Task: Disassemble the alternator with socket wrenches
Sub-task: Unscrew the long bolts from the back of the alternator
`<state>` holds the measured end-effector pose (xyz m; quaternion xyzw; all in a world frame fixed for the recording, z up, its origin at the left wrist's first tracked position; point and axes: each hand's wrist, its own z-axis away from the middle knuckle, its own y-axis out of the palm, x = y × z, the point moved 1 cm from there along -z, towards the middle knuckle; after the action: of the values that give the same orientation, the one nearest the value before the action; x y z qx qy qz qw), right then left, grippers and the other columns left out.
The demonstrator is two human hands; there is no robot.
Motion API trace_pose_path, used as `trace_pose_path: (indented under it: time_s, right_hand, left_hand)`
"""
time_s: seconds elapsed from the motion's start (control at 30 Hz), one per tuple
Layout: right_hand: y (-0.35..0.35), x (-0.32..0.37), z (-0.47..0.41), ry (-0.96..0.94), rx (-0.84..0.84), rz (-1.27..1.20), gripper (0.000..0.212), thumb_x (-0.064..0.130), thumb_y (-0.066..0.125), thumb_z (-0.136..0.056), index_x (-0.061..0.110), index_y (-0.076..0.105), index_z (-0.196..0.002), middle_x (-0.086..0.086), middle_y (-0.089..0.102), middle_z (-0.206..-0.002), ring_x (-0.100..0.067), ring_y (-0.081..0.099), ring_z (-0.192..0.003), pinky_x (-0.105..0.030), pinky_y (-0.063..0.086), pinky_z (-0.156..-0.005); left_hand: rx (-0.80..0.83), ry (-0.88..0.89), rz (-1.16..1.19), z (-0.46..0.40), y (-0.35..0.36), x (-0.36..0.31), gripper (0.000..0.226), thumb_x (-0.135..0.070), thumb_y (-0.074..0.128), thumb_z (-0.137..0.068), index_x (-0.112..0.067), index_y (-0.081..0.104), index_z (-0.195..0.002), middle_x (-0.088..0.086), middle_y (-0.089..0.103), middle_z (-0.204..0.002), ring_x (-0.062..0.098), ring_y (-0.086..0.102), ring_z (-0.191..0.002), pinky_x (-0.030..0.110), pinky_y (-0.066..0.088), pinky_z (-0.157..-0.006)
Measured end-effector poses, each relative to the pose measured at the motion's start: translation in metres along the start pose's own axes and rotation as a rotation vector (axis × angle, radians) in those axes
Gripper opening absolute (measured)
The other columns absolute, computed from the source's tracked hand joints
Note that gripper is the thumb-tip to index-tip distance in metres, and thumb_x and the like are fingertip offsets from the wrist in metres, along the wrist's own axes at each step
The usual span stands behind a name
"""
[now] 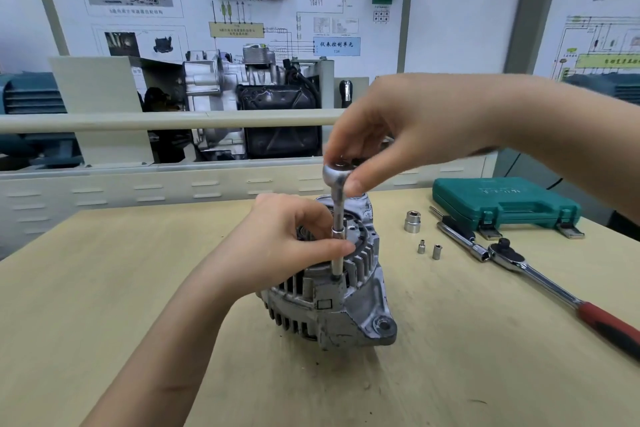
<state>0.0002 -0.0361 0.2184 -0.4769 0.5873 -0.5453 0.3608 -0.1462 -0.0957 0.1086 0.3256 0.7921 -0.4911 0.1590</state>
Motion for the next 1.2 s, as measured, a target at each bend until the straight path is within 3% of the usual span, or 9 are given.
trace_pose_path:
  time_s: [0.17,0.33,0.47,0.53,0.63,0.73,0.9,1.07,1.2]
  right_hand:
    - [0.0035,0.0009,-0.0007,0.028,-0.025,0.109,0.059,0.073,0.046,-0.055,0.030,0.064,-0.091,0.014,0.063,-0.057,0.000,0.056,-0.050,-0.014,0.041,-0.050]
    - [0.0044,0.0010,0.0005,0.022,-0.005,0.152,0.051,0.057,0.047,-0.069,0.031,0.061,-0.110,0.011,0.063,-0.080,-0.003,0.059,-0.073,-0.023,0.048,-0.069]
    - [0.0027,0.0015,0.0029,0.035,0.029,0.110,0.050,0.049,0.052,-0.073,0.029,0.058,-0.119,0.011,0.064,-0.102,-0.003,0.059,-0.092,-0.025,0.048,-0.085]
    - [0.0022,0.0025,0.0030,0.054,0.021,0.146,0.057,0.057,0.051,-0.066,0.028,0.061,-0.114,0.014,0.064,-0.095,-0.002,0.059,-0.086,-0.025,0.048,-0.081]
    - [0.0026,0.0039,0.0027,0.050,-0.004,0.209,0.055,0.066,0.049,-0.060,0.023,0.066,-0.090,0.012,0.063,-0.068,-0.002,0.056,-0.063,-0.023,0.047,-0.063]
    - [0.0041,0.0023,0.0031,0.031,-0.021,0.196,0.051,0.064,0.048,-0.062,0.017,0.063,-0.077,0.010,0.062,-0.055,-0.002,0.052,-0.051,-0.016,0.040,-0.051]
    - [0.0038,0.0020,0.0016,-0.021,0.006,0.253,0.050,0.055,0.044,-0.072,0.014,0.066,-0.091,0.001,0.063,-0.073,-0.015,0.056,-0.068,-0.034,0.048,-0.069]
    - [0.0017,-0.0022,0.0025,-0.013,0.064,0.117,0.024,0.037,0.055,-0.083,0.025,0.064,-0.102,0.013,0.066,-0.086,-0.001,0.059,-0.079,-0.017,0.044,-0.073]
    - [0.0008,-0.0005,0.0021,0.015,0.008,0.177,0.046,0.063,0.051,-0.065,0.027,0.064,-0.091,0.014,0.065,-0.075,0.000,0.058,-0.070,-0.023,0.048,-0.070]
  left_hand:
    - [-0.020,0.002,-0.011,-0.0008,0.0019,-0.0004,0.029,-0.037,0.073,-0.069,-0.030,0.051,-0.050,-0.021,0.055,-0.054,-0.003,0.050,-0.061,0.012,0.031,-0.058]
    - [0.073,-0.001,0.065,0.0002,-0.0012,-0.0034,0.002,-0.028,0.069,-0.077,-0.030,0.070,-0.076,-0.015,0.070,-0.077,-0.002,0.062,-0.077,0.013,0.046,-0.069]
    - [0.076,0.037,0.034,0.0017,-0.0013,-0.0048,0.007,-0.026,0.068,-0.079,-0.033,0.068,-0.080,-0.023,0.067,-0.075,-0.008,0.059,-0.077,0.005,0.041,-0.068]
    - [0.042,0.031,0.035,0.0013,-0.0001,-0.0055,0.002,-0.031,0.069,-0.075,-0.029,0.069,-0.075,-0.020,0.066,-0.068,-0.006,0.059,-0.075,0.007,0.040,-0.067]
    - [-0.004,0.049,-0.040,0.0001,0.0032,-0.0038,0.027,-0.046,0.065,-0.069,-0.019,0.065,-0.063,-0.007,0.062,-0.063,0.005,0.052,-0.072,0.019,0.033,-0.072]
    - [-0.013,0.045,-0.065,-0.0002,0.0042,-0.0044,0.034,-0.037,0.070,-0.072,-0.028,0.049,-0.047,-0.018,0.053,-0.052,0.000,0.046,-0.064,0.023,0.028,-0.068]
    - [0.012,0.034,0.029,-0.0002,0.0012,-0.0069,0.008,-0.039,0.069,-0.071,-0.035,0.065,-0.065,-0.019,0.065,-0.068,-0.003,0.059,-0.070,0.008,0.040,-0.064]
    - [0.049,0.061,0.076,0.0010,0.0004,-0.0077,0.005,-0.027,0.068,-0.077,-0.031,0.068,-0.078,-0.033,0.063,-0.070,-0.012,0.059,-0.076,0.001,0.039,-0.065]
    - [-0.016,0.064,-0.022,0.0003,0.0031,-0.0052,0.029,-0.052,0.058,-0.065,-0.024,0.065,-0.064,-0.015,0.063,-0.062,0.001,0.053,-0.074,0.010,0.032,-0.078]
